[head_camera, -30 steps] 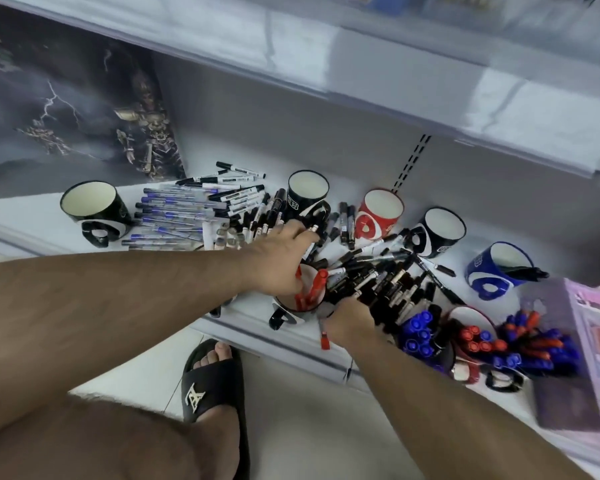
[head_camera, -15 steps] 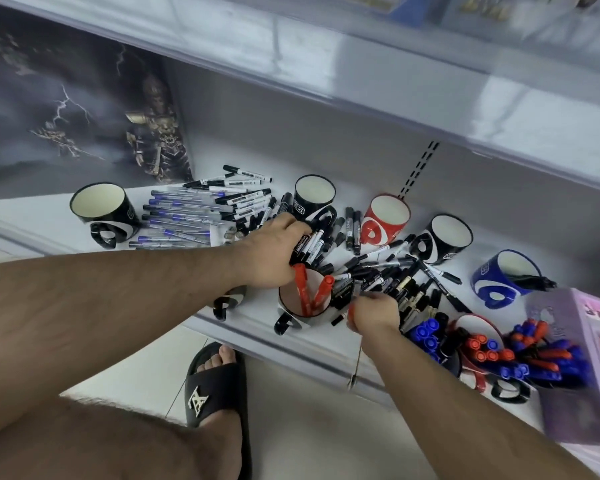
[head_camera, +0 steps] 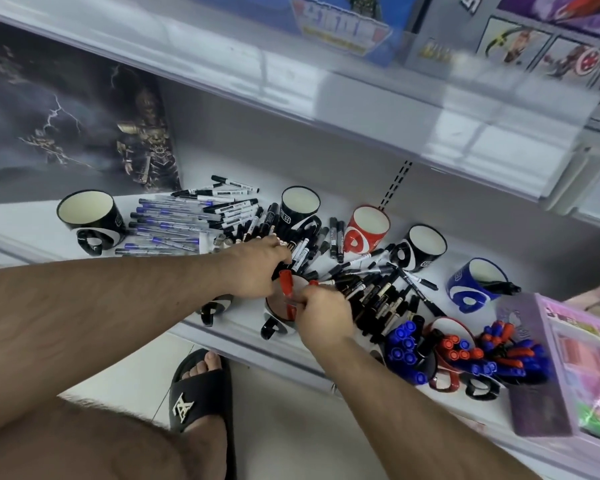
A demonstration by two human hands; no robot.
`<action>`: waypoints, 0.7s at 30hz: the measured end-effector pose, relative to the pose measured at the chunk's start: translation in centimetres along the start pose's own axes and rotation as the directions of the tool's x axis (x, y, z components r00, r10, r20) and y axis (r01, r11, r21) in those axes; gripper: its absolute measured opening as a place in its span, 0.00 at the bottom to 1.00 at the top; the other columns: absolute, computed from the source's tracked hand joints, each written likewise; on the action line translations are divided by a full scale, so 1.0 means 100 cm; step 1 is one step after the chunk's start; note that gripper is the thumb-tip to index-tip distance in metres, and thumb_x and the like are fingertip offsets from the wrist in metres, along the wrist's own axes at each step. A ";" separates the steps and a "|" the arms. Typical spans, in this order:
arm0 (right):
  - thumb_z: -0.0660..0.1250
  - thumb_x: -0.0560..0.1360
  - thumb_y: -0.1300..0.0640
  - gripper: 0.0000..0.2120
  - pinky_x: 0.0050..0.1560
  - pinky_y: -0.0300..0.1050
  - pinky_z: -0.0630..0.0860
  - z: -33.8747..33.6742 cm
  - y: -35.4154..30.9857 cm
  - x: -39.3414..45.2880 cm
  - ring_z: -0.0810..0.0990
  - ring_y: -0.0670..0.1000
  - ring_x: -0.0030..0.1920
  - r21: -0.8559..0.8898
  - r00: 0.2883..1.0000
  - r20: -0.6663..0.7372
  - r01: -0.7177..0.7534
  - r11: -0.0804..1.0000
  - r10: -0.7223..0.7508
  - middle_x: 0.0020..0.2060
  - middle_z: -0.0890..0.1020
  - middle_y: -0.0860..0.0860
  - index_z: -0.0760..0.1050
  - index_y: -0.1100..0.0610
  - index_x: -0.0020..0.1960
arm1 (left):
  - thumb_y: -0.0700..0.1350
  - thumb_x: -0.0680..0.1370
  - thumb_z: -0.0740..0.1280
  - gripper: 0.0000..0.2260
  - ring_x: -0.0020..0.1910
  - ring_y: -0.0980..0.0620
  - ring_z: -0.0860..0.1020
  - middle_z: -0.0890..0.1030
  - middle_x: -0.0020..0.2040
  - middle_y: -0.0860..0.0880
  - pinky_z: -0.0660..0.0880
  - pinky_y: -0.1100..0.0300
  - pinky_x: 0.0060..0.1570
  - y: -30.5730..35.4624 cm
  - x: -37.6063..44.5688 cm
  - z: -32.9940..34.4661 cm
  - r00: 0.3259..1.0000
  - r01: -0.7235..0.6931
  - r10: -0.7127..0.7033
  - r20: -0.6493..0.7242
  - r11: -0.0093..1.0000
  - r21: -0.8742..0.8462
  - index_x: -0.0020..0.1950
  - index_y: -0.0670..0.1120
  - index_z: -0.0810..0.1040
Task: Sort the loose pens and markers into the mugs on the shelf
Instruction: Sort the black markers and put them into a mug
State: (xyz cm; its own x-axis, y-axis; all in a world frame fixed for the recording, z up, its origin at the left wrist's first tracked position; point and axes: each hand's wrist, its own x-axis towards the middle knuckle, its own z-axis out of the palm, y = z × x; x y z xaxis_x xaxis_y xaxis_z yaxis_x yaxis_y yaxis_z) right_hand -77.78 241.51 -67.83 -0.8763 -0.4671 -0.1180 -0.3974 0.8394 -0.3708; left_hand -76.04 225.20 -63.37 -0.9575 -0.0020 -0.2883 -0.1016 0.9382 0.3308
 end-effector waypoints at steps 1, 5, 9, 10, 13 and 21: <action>0.62 0.75 0.63 0.14 0.49 0.46 0.78 0.003 -0.003 0.003 0.81 0.57 0.49 -0.050 0.999 0.048 0.020 0.999 -0.017 0.48 0.82 0.53 0.82 0.50 0.54 | 0.45 0.74 0.67 0.24 0.63 0.49 0.73 0.69 0.64 0.50 0.71 0.58 0.59 0.001 0.001 0.000 1.000 -0.007 0.007 0.007 1.000 0.007 0.70 0.52 0.70; 0.61 0.76 0.62 0.11 0.43 0.45 0.75 0.002 -0.006 0.001 0.80 0.58 0.46 0.046 0.984 0.051 0.168 0.985 -0.170 0.46 0.82 0.53 0.82 0.55 0.47 | 0.44 0.74 0.67 0.24 0.63 0.50 0.72 0.68 0.65 0.51 0.69 0.60 0.59 0.006 0.009 0.001 1.000 -0.022 0.022 0.016 1.000 0.005 0.69 0.52 0.70; 0.64 0.73 0.61 0.09 0.45 0.42 0.77 -0.025 0.017 0.004 0.80 0.52 0.42 0.348 0.978 -0.198 0.004 0.937 0.069 0.42 0.83 0.50 0.83 0.55 0.47 | 0.46 0.73 0.69 0.25 0.63 0.50 0.72 0.69 0.65 0.51 0.72 0.55 0.61 0.009 0.020 0.001 1.000 -0.020 0.020 0.006 1.000 -0.010 0.70 0.53 0.69; 0.66 0.73 0.61 0.08 0.45 0.40 0.75 -0.032 0.028 0.015 0.79 0.50 0.43 0.447 0.961 -0.138 -0.157 0.881 0.241 0.41 0.82 0.48 0.82 0.54 0.48 | 0.45 0.73 0.69 0.25 0.63 0.50 0.72 0.68 0.65 0.52 0.73 0.54 0.61 0.011 0.022 0.000 1.000 -0.015 0.015 0.013 1.000 -0.021 0.70 0.53 0.69; 0.66 0.71 0.59 0.06 0.38 0.40 0.73 -0.040 0.067 0.061 0.78 0.52 0.40 0.626 0.746 0.152 -0.580 0.521 0.648 0.39 0.79 0.50 0.76 0.57 0.48 | 0.43 0.73 0.70 0.27 0.64 0.50 0.72 0.67 0.67 0.52 0.73 0.53 0.61 0.019 0.031 -0.002 0.999 -0.007 0.009 0.042 0.998 -0.055 0.70 0.53 0.68; 0.59 0.83 0.50 0.25 0.65 0.56 0.72 -0.012 0.131 0.134 0.74 0.62 0.62 0.236 0.543 0.498 -0.835 0.497 0.676 0.64 0.73 0.64 0.65 0.68 0.71 | 0.41 0.75 0.67 0.23 0.59 0.52 0.74 0.72 0.66 0.50 0.76 0.58 0.54 0.032 0.046 -0.011 1.000 0.011 -0.009 0.011 0.974 -0.224 0.69 0.51 0.70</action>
State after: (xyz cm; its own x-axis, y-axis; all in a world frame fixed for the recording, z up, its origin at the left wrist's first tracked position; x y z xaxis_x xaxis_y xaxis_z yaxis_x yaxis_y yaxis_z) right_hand -95.04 246.63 -73.16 -0.6087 0.1752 -0.7738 0.5988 0.7413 -0.3032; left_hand -81.08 227.77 -62.61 -0.9534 -0.0067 -0.3015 -0.1705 0.8367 0.5205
